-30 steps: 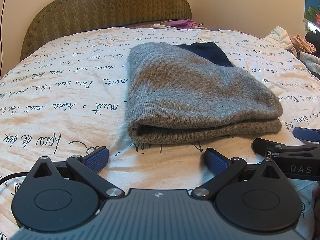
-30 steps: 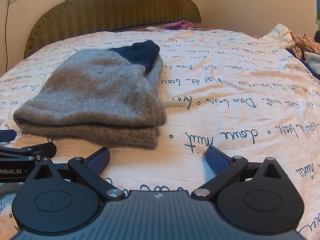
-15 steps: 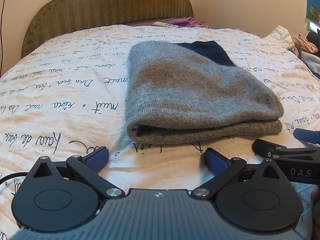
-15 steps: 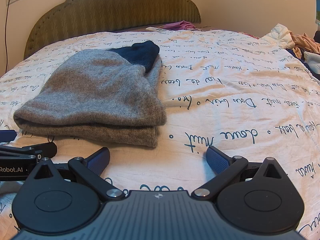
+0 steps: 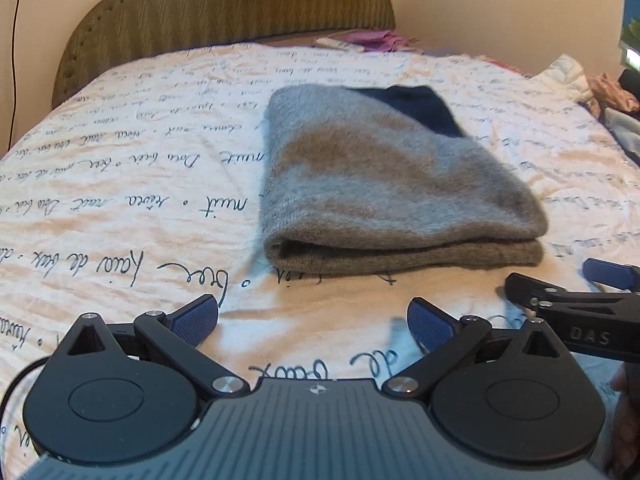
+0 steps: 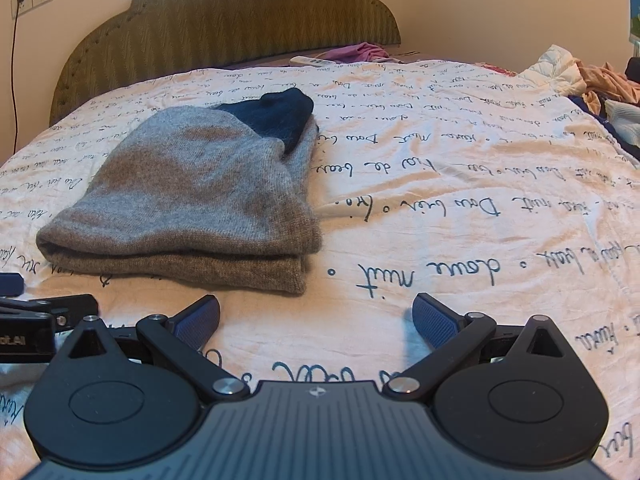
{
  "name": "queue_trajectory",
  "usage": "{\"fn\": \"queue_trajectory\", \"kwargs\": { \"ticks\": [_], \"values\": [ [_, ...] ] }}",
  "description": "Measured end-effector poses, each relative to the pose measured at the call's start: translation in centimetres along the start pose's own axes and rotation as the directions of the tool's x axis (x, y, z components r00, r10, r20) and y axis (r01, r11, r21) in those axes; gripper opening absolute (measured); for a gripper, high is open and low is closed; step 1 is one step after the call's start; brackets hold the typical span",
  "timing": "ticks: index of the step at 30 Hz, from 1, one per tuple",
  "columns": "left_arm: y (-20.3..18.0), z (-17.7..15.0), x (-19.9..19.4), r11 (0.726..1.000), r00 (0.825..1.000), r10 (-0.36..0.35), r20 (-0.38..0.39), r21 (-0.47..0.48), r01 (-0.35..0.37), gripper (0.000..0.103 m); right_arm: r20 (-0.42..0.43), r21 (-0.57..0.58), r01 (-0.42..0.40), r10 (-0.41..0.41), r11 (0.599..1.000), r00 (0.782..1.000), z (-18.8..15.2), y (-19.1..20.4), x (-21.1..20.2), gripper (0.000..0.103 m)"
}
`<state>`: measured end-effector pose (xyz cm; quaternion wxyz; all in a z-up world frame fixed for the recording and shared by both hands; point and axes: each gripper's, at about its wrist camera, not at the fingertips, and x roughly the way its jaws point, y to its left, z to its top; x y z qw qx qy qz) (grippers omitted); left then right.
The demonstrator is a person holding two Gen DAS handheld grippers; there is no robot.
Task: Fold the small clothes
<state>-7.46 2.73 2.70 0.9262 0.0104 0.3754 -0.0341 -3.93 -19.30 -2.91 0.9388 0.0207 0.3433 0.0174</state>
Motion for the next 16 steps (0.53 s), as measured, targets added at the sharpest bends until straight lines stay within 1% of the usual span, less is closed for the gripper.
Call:
{"fn": "queue_trajectory", "kwargs": {
  "ticks": [2, 4, 5, 6, 8, 11, 13, 14, 16],
  "values": [
    [0.1, -0.4, -1.3, 0.999, 0.999, -0.034, 0.034, -0.022, 0.035, 0.103, 0.002, -0.008, 0.002, -0.002, 1.000, 1.000, 0.0, -0.1, -0.4, 0.103],
    [0.1, -0.8, -2.8, 0.998, 0.996, -0.036, 0.083, -0.046, 0.040, 0.103, -0.002, 0.000, 0.006, -0.006, 1.000, 1.000, 0.1, -0.2, -0.6, 0.103],
    [0.0, -0.9, -3.3, 0.998, 0.995, -0.041, 0.090, -0.048, 0.045, 0.102, -0.004, 0.009, 0.004, -0.004, 1.000, 1.000, 0.1, -0.3, -0.7, 0.103],
    [-0.1, -0.9, -3.8, 0.997, 0.994, -0.061, 0.090, -0.046, 0.066, 0.103, -0.005, 0.019, -0.007, 0.007, 1.000, 1.000, 0.2, -0.4, -0.8, 0.103],
    [-0.6, -0.9, -4.6, 0.997, 0.993, -0.054, 0.106, -0.040, 0.059, 0.100, -0.006, 0.037, -0.023, 0.024, 0.999, 1.000, 0.3, -0.5, -1.1, 0.103],
    [-1.1, -0.9, -5.3, 0.999, 0.993, -0.033, 0.114, -0.036, 0.037, 0.099, -0.004, 0.036, -0.024, 0.024, 0.999, 1.000, 0.4, -0.3, -1.2, 0.103],
    [-0.8, -0.6, -5.3, 0.997, 0.993, -0.053, 0.107, -0.042, 0.058, 0.098, -0.005, 0.035, -0.022, 0.023, 0.999, 1.000, 0.4, -0.3, -1.2, 0.103],
    [-0.8, -0.6, -5.3, 0.997, 0.993, -0.060, 0.101, -0.043, 0.065, 0.100, -0.008, 0.038, -0.023, 0.023, 0.999, 1.000, 0.3, -0.4, -1.1, 0.103],
    [-0.6, -0.5, -5.2, 0.998, 0.995, -0.043, 0.089, -0.049, 0.047, 0.103, -0.014, 0.054, -0.026, 0.027, 0.998, 1.000, 0.3, -0.5, -1.1, 0.103]
  ]
}}
